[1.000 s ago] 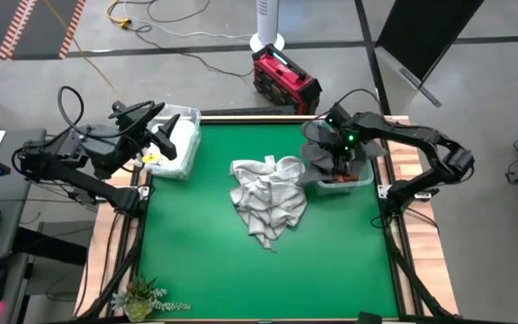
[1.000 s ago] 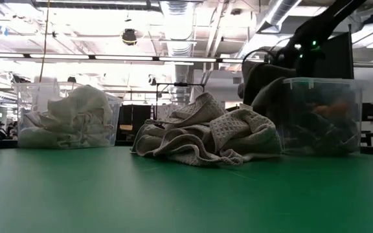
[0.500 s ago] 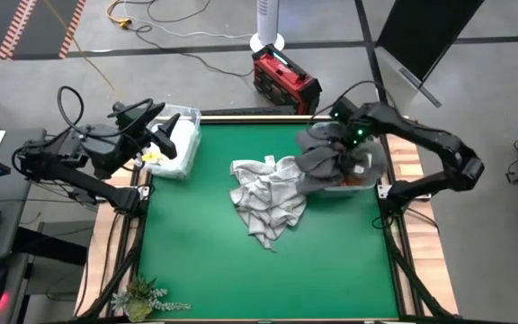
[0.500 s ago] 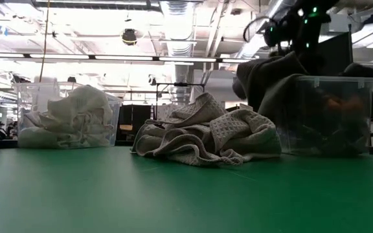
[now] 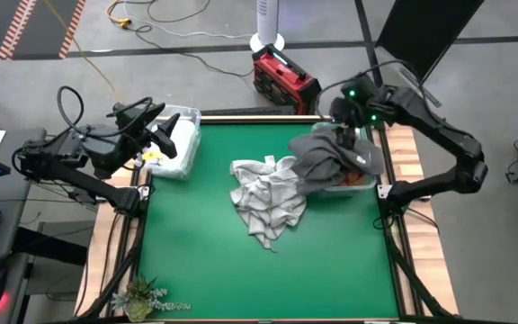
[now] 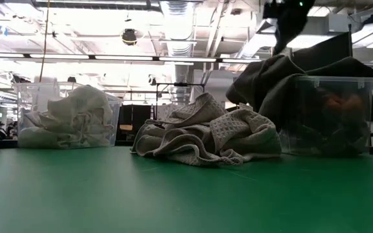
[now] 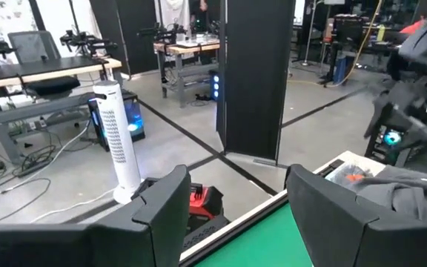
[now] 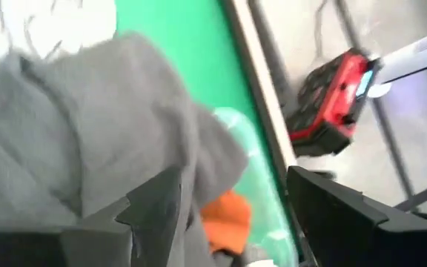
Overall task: Sort towels by color in basket
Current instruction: Put the gray towel into the right transparent bin
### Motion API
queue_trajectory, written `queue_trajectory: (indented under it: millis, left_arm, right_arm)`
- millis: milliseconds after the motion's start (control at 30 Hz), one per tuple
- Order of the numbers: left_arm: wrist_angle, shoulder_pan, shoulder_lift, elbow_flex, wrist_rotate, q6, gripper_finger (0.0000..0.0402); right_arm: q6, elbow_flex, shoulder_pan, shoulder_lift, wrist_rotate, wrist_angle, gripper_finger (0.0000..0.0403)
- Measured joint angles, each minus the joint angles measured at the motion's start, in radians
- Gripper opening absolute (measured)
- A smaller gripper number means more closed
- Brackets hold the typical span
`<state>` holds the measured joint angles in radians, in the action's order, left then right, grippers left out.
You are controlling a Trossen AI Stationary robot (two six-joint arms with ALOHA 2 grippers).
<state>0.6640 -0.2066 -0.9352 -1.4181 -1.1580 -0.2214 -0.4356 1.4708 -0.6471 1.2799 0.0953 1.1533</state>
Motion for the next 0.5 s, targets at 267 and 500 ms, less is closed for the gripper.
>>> queue_trajectory:
  millis: [267, 500]
  left_arm:
    - [0.0, 0.0, 0.0, 0.0, 0.019, -0.003, 0.0214]
    - [0.002, 0.0, 0.0, 0.0, 0.021, 0.006, 0.0214]
  right_arm:
    - [-0.032, 0.132, 0.089, 0.001, -0.048, 0.015, 0.0286]
    - [0.041, 0.127, 0.23, 0.135, -0.047, 0.058, 0.0286]
